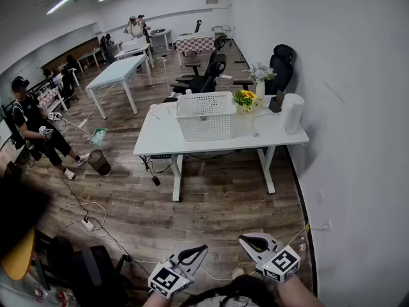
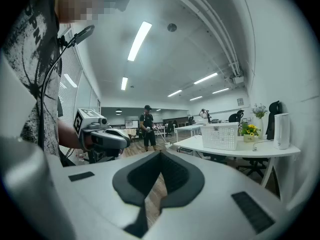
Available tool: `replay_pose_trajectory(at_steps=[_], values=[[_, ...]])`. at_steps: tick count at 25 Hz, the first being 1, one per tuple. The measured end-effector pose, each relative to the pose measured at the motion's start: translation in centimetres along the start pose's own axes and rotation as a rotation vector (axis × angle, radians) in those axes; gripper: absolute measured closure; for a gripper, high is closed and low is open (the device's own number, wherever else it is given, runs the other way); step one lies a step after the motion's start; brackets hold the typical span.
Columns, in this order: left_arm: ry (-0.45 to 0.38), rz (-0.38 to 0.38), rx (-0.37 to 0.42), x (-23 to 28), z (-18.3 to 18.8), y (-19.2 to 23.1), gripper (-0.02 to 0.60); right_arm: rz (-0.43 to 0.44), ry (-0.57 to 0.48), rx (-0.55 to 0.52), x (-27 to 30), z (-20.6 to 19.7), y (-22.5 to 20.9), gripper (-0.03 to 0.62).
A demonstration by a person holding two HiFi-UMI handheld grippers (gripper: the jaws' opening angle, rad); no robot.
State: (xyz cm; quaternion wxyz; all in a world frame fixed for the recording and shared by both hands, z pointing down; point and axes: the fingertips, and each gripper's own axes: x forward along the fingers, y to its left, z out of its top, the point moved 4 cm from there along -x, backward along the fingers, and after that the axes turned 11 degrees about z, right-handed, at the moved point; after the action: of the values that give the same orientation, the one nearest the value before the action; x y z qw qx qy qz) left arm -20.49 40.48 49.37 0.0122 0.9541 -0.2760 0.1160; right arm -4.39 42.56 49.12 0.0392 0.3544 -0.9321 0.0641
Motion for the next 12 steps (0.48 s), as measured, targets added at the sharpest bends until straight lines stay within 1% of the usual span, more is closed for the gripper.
replay_pose_trajectory(at_steps=[4, 9, 12], values=[[-0.009, -0.001, 0.037, -1.5, 0.4, -1.0, 0.571, 0.002, 0.015, -0.015, -0.6, 0.1, 1.6, 0.574], [-0.013, 0.005, 0.033, -2.4, -0.1, -1.4, 0.571, -0.011, 0.028, -0.009, -0.9, -0.2, 2.4, 0.574], [-0.015, 0.013, 0.028, -3.0, -0.3, -1.4, 0.571, -0.017, 0.004, -0.004, -1.0, 0.0, 2.9, 0.572]])
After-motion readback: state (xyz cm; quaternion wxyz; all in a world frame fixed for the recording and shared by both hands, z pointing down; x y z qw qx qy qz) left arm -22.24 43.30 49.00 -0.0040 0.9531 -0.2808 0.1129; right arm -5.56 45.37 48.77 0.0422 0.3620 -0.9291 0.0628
